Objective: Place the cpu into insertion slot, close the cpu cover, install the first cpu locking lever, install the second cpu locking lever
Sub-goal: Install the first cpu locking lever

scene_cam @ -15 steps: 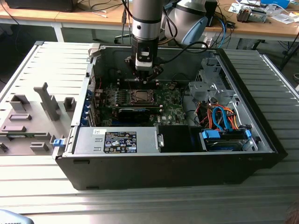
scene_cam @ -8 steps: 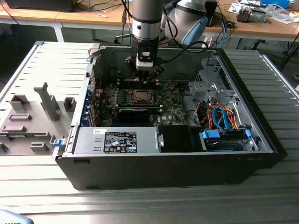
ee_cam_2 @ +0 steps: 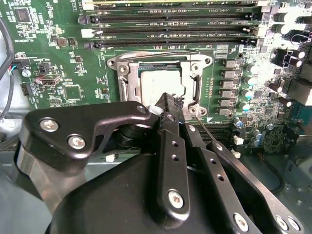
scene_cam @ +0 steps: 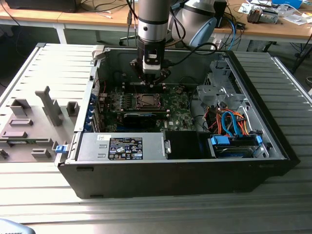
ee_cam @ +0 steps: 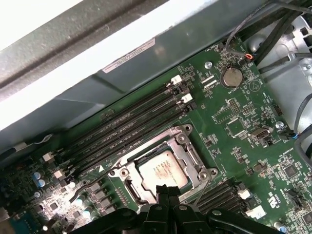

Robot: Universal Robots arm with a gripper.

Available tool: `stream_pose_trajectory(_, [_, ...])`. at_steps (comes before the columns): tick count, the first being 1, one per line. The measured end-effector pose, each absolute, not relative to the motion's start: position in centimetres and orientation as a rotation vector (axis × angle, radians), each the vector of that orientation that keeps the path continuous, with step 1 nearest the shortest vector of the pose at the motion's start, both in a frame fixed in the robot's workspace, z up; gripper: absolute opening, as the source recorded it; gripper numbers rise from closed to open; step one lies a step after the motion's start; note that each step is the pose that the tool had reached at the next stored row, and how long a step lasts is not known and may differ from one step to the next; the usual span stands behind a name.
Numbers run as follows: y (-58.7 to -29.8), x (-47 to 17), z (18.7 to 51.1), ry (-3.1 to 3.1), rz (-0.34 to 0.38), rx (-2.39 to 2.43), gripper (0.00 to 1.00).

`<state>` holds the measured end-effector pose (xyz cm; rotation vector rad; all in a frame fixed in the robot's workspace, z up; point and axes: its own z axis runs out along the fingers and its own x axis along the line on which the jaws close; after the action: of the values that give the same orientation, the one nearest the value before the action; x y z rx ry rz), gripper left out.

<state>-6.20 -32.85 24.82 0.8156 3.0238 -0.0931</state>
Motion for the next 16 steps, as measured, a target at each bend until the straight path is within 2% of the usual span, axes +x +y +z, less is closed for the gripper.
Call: stream_pose_trajectory(16, [-32.85,-6.19,24.82,3.038,-0.093,0.758,0.11])
